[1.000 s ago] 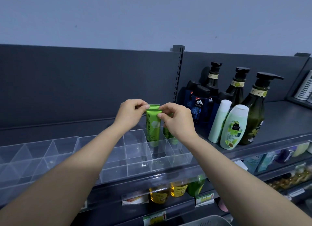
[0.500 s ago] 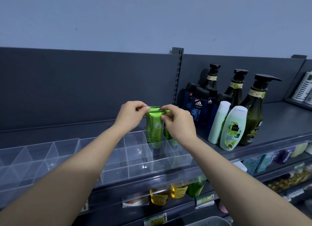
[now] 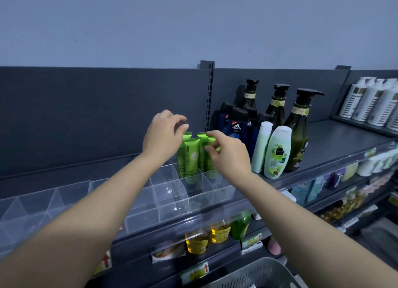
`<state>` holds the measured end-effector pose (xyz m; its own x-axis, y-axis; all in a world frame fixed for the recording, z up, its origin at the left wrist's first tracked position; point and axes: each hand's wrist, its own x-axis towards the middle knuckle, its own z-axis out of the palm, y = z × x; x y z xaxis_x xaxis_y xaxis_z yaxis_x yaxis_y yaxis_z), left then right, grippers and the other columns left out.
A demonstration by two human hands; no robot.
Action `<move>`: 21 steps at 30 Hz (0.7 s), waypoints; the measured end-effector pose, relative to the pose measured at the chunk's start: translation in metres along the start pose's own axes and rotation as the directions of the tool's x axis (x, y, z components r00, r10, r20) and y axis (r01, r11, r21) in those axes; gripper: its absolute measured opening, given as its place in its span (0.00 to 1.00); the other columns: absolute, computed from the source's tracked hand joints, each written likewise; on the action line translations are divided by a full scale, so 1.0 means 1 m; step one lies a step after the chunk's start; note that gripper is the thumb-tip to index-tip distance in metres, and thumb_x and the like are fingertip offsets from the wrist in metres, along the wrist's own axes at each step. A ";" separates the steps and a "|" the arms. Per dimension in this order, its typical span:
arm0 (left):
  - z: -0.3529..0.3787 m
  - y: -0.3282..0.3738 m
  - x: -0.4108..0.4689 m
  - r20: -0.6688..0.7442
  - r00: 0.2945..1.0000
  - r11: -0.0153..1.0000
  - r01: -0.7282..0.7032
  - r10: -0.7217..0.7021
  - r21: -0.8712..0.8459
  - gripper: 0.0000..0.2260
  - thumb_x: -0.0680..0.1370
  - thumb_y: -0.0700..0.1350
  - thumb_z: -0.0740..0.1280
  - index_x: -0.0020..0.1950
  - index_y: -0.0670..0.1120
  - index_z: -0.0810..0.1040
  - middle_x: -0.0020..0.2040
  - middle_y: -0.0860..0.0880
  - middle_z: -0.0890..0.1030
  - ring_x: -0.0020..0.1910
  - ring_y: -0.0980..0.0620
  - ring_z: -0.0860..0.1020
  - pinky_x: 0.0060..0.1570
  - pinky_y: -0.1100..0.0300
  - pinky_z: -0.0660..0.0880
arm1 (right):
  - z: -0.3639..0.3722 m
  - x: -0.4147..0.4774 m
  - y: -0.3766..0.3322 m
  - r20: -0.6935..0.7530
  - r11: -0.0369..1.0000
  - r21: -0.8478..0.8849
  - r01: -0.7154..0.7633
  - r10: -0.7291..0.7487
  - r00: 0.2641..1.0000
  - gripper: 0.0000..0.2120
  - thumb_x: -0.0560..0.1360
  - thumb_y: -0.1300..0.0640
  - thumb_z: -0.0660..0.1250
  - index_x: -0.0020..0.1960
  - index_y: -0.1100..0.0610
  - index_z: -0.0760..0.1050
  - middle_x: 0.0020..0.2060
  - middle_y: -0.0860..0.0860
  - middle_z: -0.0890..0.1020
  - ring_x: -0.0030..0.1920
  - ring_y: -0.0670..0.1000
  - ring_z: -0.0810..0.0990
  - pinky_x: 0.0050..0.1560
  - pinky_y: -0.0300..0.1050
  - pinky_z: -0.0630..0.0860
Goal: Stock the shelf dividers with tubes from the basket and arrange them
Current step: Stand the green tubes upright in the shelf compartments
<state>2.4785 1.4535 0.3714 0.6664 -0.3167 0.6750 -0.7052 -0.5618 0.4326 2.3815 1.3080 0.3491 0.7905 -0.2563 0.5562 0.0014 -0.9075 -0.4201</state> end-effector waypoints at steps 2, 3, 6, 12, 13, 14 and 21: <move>0.001 0.013 0.001 0.013 0.996 0.996 -0.086 0.086 0.020 0.10 0.79 0.47 0.64 0.56 0.47 0.81 0.47 0.50 0.76 0.53 0.49 0.73 0.53 0.54 0.70 | -0.006 -0.008 0.008 -0.024 0.998 -0.060 -0.011 0.009 1.000 0.14 0.77 0.55 0.65 0.63 0.50 0.74 0.45 0.50 0.83 0.46 0.55 0.80 0.45 0.50 0.76; 0.002 0.021 0.001 0.028 0.992 0.992 -0.125 0.124 0.020 0.10 0.79 0.47 0.63 0.56 0.46 0.81 0.49 0.49 0.77 0.54 0.48 0.73 0.54 0.53 0.70 | -0.010 -0.012 0.013 -0.036 0.996 -0.088 -0.017 0.014 0.999 0.14 0.77 0.54 0.65 0.62 0.50 0.74 0.45 0.49 0.83 0.46 0.54 0.80 0.44 0.50 0.76; 0.010 0.045 -0.005 0.072 0.969 0.971 -0.240 0.238 0.018 0.10 0.79 0.47 0.63 0.55 0.46 0.81 0.51 0.48 0.79 0.54 0.47 0.73 0.55 0.51 0.70 | -0.022 -0.030 0.029 -0.054 0.981 -0.184 -0.064 0.055 0.997 0.15 0.77 0.53 0.64 0.63 0.50 0.74 0.46 0.48 0.83 0.48 0.53 0.79 0.42 0.48 0.76; 0.040 0.090 -0.038 0.177 0.888 0.902 -0.432 0.425 0.000 0.11 0.78 0.47 0.65 0.57 0.46 0.81 0.53 0.48 0.80 0.56 0.46 0.73 0.55 0.51 0.69 | -0.042 -0.079 0.070 -0.011 0.932 -0.319 -0.171 0.177 0.984 0.18 0.76 0.52 0.65 0.66 0.52 0.72 0.54 0.51 0.79 0.57 0.54 0.76 0.49 0.52 0.77; 0.046 0.095 -0.045 0.203 0.871 0.891 -0.454 0.448 -0.017 0.11 0.78 0.47 0.64 0.57 0.45 0.80 0.54 0.48 0.80 0.57 0.46 0.73 0.56 0.51 0.69 | -0.044 -0.089 0.078 0.011 0.921 -0.341 -0.190 0.206 0.979 0.18 0.76 0.51 0.65 0.66 0.51 0.72 0.55 0.51 0.79 0.59 0.53 0.75 0.50 0.51 0.76; 0.051 0.101 -0.054 0.230 0.854 0.881 -0.472 0.467 -0.034 0.11 0.79 0.47 0.64 0.58 0.45 0.80 0.54 0.47 0.80 0.57 0.46 0.73 0.57 0.51 0.69 | -0.048 -0.099 0.086 0.033 0.908 -0.359 -0.215 0.242 0.970 0.19 0.76 0.50 0.65 0.66 0.51 0.71 0.56 0.51 0.78 0.60 0.53 0.74 0.51 0.51 0.76; 0.098 0.126 -0.124 0.416 0.749 0.835 -0.548 0.515 -0.047 0.13 0.80 0.49 0.61 0.61 0.46 0.76 0.58 0.50 0.76 0.62 0.47 0.69 0.59 0.53 0.66 | -0.054 -0.173 0.141 0.198 0.812 -0.476 -0.338 0.473 0.858 0.24 0.76 0.49 0.65 0.70 0.52 0.67 0.61 0.52 0.74 0.64 0.55 0.70 0.56 0.51 0.74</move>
<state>2.3312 1.3469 0.2832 0.2367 -0.8445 0.4804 -0.9655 -0.2595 0.0195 2.2122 1.2065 0.2322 0.8007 -0.5834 0.1363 -0.5573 -0.8088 -0.1878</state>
